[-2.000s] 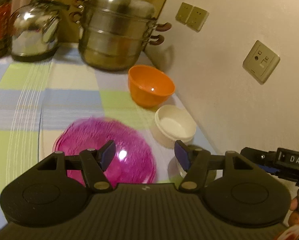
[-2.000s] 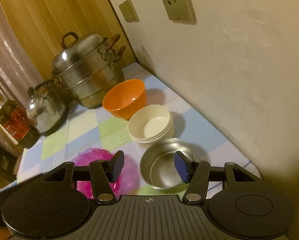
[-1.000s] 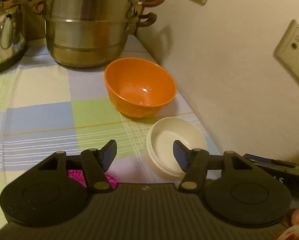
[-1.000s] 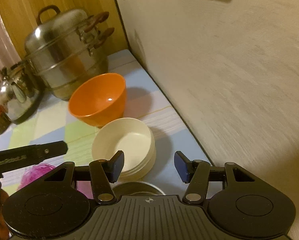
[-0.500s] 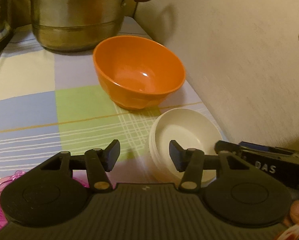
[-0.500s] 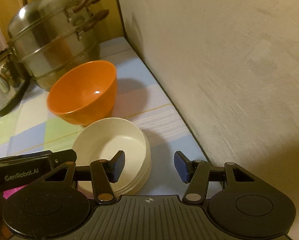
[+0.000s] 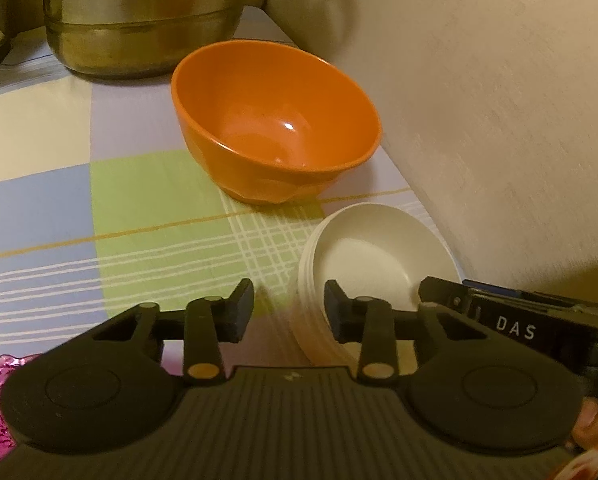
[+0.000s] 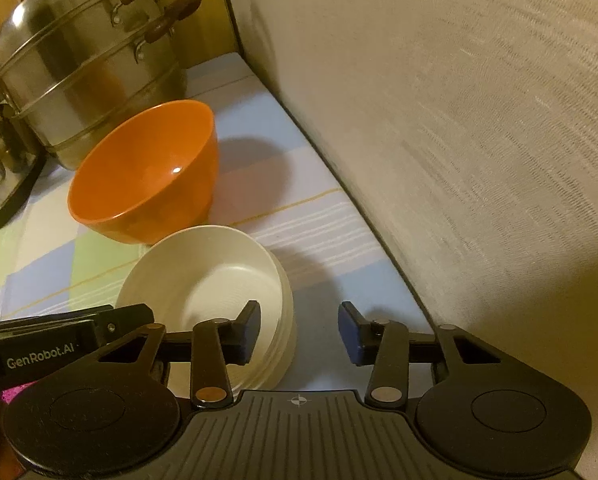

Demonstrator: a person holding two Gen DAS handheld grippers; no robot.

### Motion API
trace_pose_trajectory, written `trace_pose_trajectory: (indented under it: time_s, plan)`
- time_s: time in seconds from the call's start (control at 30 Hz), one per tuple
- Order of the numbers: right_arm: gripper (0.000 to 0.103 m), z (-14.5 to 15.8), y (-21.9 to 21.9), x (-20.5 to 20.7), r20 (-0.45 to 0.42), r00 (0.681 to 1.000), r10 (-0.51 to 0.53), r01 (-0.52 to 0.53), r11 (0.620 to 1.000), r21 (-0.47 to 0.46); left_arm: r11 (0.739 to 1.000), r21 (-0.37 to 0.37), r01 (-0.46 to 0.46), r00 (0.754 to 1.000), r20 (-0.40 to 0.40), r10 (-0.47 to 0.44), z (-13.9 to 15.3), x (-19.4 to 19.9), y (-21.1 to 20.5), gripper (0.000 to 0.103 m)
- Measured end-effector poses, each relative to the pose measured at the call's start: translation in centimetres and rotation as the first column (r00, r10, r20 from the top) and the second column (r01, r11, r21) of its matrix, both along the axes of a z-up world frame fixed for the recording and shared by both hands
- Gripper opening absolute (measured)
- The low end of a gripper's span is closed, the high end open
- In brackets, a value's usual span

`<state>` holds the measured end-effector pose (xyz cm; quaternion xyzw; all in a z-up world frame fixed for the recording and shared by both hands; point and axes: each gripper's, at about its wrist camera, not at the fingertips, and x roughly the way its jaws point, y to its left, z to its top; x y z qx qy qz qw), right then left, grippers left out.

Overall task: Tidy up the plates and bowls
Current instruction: 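Close both grippers on the rim of the white bowl stack, then lift the white bowls and lower them into the orange bowl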

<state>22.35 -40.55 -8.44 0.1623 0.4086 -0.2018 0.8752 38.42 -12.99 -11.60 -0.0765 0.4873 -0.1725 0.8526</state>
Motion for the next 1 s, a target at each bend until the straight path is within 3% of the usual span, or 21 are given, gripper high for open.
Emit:
trace_pose_trajectory:
  time_s: [0.2,0.43,1.0]
  plan:
    - [0.035,-0.6,-0.1,0.2,-0.012,1.0,0.0,0.0,1.0,0.025,1.0,-0.009,0.018,1.0,0.0,-0.018,0.0,0.0,-0.2,0.025]
    - [0.018,-0.8,0.1,0.3,-0.002,1.0,0.016,-0.016,0.998,0.053,0.999,-0.017,0.033,0.999,0.008,-0.033,-0.1,-0.1,-0.6,0.014]
    - [0.014,1.0,1.1,-0.4,0.035,0.999,0.01,-0.011,1.0,0.023,0.999,-0.032,0.023,0.998,0.06,-0.022,2.5,-1.0,0.0,0.012]
